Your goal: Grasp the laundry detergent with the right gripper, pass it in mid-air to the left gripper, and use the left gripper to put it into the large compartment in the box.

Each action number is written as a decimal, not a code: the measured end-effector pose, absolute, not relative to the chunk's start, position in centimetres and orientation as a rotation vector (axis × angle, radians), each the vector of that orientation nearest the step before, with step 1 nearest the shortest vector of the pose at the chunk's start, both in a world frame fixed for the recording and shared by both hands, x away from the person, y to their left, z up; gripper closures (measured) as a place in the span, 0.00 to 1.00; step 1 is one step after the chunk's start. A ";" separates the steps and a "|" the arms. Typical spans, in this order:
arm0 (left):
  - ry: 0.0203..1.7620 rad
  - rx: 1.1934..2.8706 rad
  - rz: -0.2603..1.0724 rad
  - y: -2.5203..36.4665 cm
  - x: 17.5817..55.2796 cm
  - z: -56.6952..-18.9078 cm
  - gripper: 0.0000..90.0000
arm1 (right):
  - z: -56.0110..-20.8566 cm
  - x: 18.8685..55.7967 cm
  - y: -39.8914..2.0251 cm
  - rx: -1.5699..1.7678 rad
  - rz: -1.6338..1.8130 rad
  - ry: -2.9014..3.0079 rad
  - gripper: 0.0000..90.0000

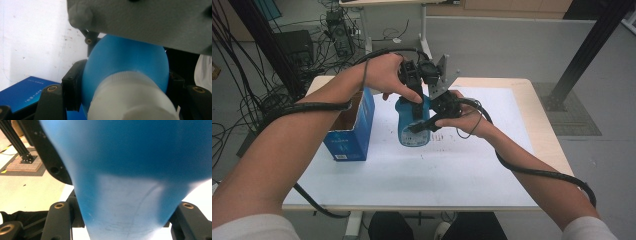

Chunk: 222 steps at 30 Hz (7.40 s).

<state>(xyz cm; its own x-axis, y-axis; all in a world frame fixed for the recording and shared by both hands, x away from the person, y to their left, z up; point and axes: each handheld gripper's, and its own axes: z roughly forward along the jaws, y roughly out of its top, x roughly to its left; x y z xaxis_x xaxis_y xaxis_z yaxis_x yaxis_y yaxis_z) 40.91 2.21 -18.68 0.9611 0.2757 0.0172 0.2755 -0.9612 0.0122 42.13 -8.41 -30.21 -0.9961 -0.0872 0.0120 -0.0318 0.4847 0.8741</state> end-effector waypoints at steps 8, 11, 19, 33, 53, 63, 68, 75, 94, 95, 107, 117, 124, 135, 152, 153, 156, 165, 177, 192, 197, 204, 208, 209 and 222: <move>0.437 3.103 0.031 2.3 40.9 -18.7 0.39 | -30.2 42.1 -8.4 0.102 -1.560 -2.665 0.47; 0.438 3.103 0.033 2.3 40.9 -18.6 0.39 | -30.2 42.1 -8.4 0.104 -1.565 -2.666 0.47; 0.439 3.099 0.033 2.4 40.9 -18.6 0.39 | -30.2 42.1 -8.4 0.100 -1.565 -2.666 0.46; 0.451 3.097 0.028 2.5 40.8 -18.7 0.39 | -30.4 42.1 -8.3 0.099 -1.577 -2.664 0.43; 0.608 3.080 0.030 2.9 41.6 -18.2 0.39 | -30.3 42.6 -13.9 -0.249 -1.424 -2.735 0.12; 0.886 3.012 0.113 4.0 42.5 -15.3 0.39 | -29.8 43.9 -19.5 -0.525 -1.232 -2.827 0.06; 1.058 2.944 0.148 5.1 43.1 -12.6 0.40 | -29.6 44.4 -22.2 -0.650 -1.133 -2.866 0.04; 1.373 2.821 0.142 7.3 44.2 -8.7 0.40 | -29.1 44.5 -24.6 -0.747 -1.033 -2.883 0.05; 2.058 2.255 0.256 16.2 46.1 -2.5 0.40 | -27.5 44.2 -27.2 -0.852 -0.957 -2.885 0.05; 2.096 2.213 0.253 16.9 46.1 -2.4 0.40 | -27.4 44.2 -27.4 -0.856 -0.952 -2.891 0.05; 2.284 2.043 0.285 20.8 45.9 -2.9 0.40 | -26.8 44.2 -27.8 -0.868 -0.908 -2.926 0.05; 2.309 2.010 0.244 21.9 45.9 -4.9 0.40 | -26.7 44.0 -27.3 -0.839 -0.898 -2.933 0.05; 2.324 1.996 0.231 22.2 46.0 -6.0 0.40 | -26.5 43.9 -27.0 -0.827 -0.897 -2.939 0.06; 2.340 2.001 0.191 23.1 46.3 -9.4 0.40 | -26.5 43.9 -26.4 -0.822 -0.907 -2.926 0.06; 2.351 1.999 0.117 23.9 46.7 -16.3 0.40 | -26.4 43.7 -26.2 -0.830 -0.898 -2.942 0.06; 2.353 2.008 0.121 23.9 46.7 -16.8 0.40 | -26.4 43.7 -26.2 -0.835 -0.901 -2.941 0.06; 2.353 2.015 0.130 23.9 46.6 -17.8 0.40 | -26.4 43.7 -26.2 -0.835 -0.898 -2.942 0.06; 2.330 2.050 0.127 23.3 46.3 -21.1 0.40 | -26.6 43.6 -25.8 -0.825 -0.897 -2.945 0.06; 2.321 2.083 0.115 22.8 46.1 -25.0 0.40 | -27.1 43.4 -26.0 -0.839 -0.884 -2.940 0.06; 2.318 2.121 0.118 22.5 46.1 -27.1 0.40 | -27.6 43.6 -25.7 -0.828 -0.864 -2.940 0.06; 2.319 2.122 0.107 22.7 46.1 -27.7 0.40 | -27.7 43.6 -25.7 -0.832 -0.862 -2.937 0.06; 2.317 2.122 0.101 22.8 46.2 -27.8 0.40 | -27.7 43.6 -25.6 -0.836 -0.862 -2.934 0.06; 2.317 2.119 0.107 22.8 46.2 -27.8 0.39 | -27.8 43.6 -25.6 -0.838 -0.857 -2.934 0.06; 2.316 2.119 0.109 22.8 46.2 -27.8 0.39 | -27.8 43.6 -25.6 -0.837 -0.856 -2.934 0.06; 2.308 2.135 0.122 22.4 46.4 -27.9 0.39 | -27.8 43.6 -25.9 -0.846 -0.856 -2.928 0.06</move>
